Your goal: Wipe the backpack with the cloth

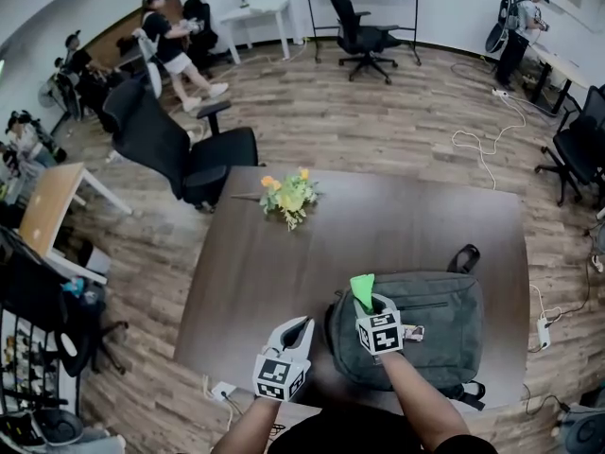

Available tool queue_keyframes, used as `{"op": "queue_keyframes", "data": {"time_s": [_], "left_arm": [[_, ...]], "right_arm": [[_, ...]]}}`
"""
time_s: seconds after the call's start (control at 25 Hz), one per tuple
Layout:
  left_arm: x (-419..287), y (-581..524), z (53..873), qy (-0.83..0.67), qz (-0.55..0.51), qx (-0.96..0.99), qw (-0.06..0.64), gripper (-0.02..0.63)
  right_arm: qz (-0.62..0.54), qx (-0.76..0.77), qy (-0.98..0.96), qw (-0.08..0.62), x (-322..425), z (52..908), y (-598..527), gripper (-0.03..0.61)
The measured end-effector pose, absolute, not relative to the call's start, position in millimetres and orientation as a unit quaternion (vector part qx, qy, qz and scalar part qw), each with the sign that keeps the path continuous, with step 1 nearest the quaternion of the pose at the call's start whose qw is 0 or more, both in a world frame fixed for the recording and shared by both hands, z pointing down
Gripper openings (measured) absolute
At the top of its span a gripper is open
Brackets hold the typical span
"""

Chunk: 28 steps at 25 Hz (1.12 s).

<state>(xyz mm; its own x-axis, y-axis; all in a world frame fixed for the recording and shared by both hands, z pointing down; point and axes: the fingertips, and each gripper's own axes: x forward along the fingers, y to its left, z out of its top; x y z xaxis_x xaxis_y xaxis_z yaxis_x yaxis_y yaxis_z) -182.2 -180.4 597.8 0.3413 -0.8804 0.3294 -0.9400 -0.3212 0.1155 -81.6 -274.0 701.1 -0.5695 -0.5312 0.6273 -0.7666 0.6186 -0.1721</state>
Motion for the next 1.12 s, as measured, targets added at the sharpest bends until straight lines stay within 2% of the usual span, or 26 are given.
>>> {"op": "queue_keyframes", "data": {"time_s": [0.36,0.8,1.12], "left_arm": [[-177,-180,603,-0.56,0.11,0.808,0.147,0.02],[-159,-180,611,-0.537,0.12,0.821,0.153,0.02],[-144,-186,617,-0.516,0.124,0.834,0.152,0.02]], "right_arm": [[0.214,0.387,-0.85,0.287,-69,705,-279,0.107],[0.211,0.421,-0.81,0.349,-23,712,-288,0.107],[0.22,0.438,-0.791,0.366,8,717,-293,0.107]]}}
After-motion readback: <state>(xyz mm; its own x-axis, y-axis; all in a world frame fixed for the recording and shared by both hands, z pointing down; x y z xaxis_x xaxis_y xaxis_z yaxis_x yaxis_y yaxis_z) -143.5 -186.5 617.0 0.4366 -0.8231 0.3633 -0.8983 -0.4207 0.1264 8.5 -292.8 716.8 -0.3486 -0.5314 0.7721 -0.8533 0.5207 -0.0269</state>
